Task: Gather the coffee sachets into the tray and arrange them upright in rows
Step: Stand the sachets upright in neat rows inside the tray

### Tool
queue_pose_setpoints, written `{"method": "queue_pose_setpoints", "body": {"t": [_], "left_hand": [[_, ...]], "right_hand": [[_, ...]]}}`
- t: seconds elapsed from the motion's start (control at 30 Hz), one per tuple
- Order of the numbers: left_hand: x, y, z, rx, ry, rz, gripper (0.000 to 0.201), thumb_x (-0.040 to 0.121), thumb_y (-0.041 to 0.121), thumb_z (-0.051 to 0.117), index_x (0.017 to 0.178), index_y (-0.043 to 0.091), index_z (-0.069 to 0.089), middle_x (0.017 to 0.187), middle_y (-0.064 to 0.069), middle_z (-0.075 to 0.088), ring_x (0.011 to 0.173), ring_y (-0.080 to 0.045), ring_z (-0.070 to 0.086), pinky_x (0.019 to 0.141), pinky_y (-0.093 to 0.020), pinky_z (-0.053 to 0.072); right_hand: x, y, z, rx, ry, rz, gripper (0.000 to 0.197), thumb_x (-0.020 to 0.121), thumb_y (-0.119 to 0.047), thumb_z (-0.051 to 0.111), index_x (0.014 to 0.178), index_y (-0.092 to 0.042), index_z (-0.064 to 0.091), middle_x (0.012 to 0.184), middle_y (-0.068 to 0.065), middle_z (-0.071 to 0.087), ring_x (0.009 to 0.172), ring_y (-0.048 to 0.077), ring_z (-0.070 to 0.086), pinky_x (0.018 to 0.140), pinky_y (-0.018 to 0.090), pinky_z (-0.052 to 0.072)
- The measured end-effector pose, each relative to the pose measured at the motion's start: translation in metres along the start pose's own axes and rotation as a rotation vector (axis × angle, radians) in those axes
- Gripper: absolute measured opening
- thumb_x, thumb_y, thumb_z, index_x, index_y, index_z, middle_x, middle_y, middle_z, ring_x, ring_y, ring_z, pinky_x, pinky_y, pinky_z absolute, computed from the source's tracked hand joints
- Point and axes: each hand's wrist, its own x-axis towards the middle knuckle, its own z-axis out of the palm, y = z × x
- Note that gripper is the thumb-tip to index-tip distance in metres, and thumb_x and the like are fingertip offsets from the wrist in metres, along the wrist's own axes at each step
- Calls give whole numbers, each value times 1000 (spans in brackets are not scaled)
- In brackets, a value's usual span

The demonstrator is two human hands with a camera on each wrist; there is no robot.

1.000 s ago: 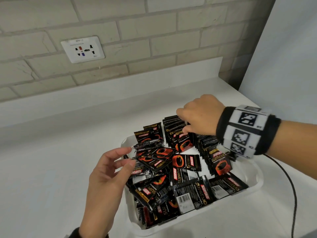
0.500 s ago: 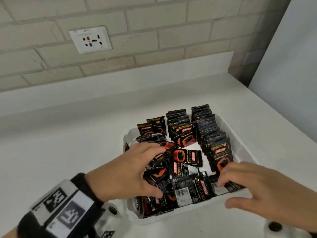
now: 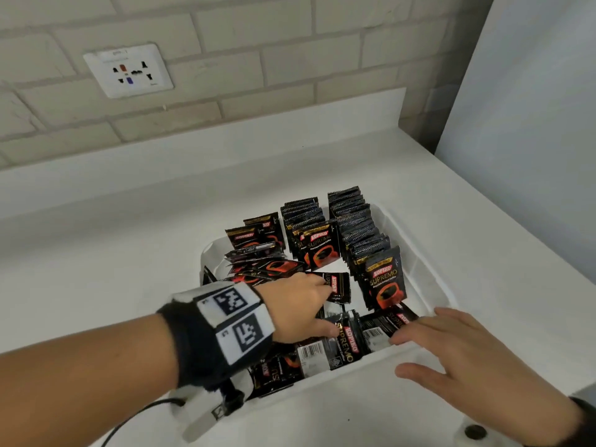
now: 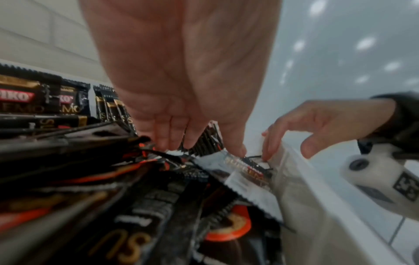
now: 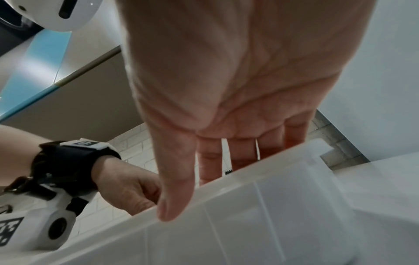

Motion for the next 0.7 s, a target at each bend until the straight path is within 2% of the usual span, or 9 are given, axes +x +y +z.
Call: {"method": "queue_pose_setpoints", "body": {"t": [0.07,0.23,0.3,0.4,0.47,0.53,0.63,0.7], "left_hand": [[7,3,3,27,-18,-33,73,91,55,37,146,10,20,151,-5,21,137,-22,23,112,-41,27],[17,8,8,42,-18,-117,77,91,58,30,149,13,7,157,-7,0,140,-26,13,112,-41,25],[19,8,9,31,-33,-130,76,92,59,28,149,16,4,157,-7,-2,140,-27,13,111,-41,24],[23,4,9,-2,-37,-150,73,93,58,26,149,18,4,157,-7,2,138,-28,15,112,-41,23],[24,2,9,-18,-22,-153,72,93,57,26,149,17,6,157,-6,8,136,-29,18,112,-41,23],[26,0,10,-23,14,-146,71,93,57,30,148,17,9,154,-4,17,133,-28,23,110,-40,26],[26,0,11,3,66,-148,73,90,59,37,147,19,15,148,-3,30,130,-26,27,107,-39,27],[25,0,12,18,85,-152,74,88,62,38,146,21,18,144,-3,33,130,-26,28,107,-39,25]], "right_hand": [[1,3,7,11,73,-30,54,91,-62,9,86,-43,59,76,-31,59,70,-9,58,90,19,31],[4,8,15,-3,151,-82,54,90,-63,9,85,-42,58,71,-30,57,67,-7,56,87,19,31],[4,9,16,-10,174,-72,54,91,-63,9,84,-42,59,70,-30,57,65,-7,56,86,18,31],[6,7,7,-40,146,-70,60,88,-68,6,84,-43,60,76,-32,56,69,-8,52,82,13,29],[13,9,-2,-46,106,-108,76,75,-78,-7,93,-42,58,85,-35,52,85,-6,48,84,11,26],[20,14,-11,14,53,-126,82,67,-81,-6,97,-39,58,83,-35,47,83,-8,47,81,14,30],[35,17,-21,-22,44,-165,66,81,-65,6,99,-32,59,88,-25,57,84,-1,52,76,17,31],[44,15,-22,-46,-34,-162,52,91,-55,17,103,-27,60,97,-15,63,89,6,55,80,20,34]]}}
